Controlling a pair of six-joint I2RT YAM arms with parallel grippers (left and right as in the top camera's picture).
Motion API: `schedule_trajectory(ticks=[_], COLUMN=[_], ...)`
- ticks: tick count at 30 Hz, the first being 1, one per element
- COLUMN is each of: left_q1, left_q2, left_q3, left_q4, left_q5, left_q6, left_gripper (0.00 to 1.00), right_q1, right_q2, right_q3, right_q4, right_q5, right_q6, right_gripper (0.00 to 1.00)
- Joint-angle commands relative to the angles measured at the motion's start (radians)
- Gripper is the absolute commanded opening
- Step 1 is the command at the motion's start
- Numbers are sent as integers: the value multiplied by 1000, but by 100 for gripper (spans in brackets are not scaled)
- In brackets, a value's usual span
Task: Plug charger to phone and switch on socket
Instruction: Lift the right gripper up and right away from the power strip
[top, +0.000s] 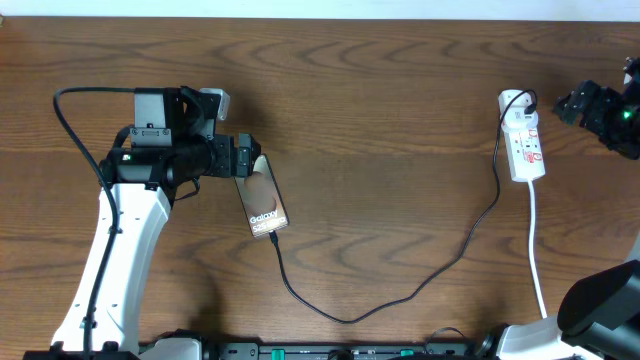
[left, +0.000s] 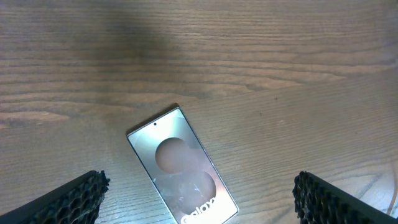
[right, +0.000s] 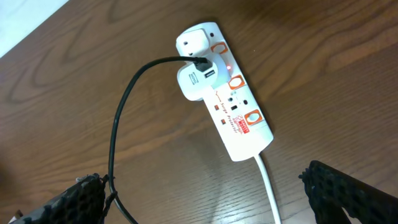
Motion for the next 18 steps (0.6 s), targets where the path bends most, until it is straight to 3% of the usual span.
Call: schedule_trajectory(ticks=[1,18], left_q1=[0,0], left_q2=[-8,-10], left_q3=[10,3], left_q4=[-3,-45], left_q5=[-6,-6], left_q6=[14,14], left_gripper=[97,97], right_q1=[3,3], right_q2=[0,0], right_q3=[10,10], right_q4=[-2,-2], right_q5=[-6,-6], right_q6=[13,13], right_gripper=[99,99])
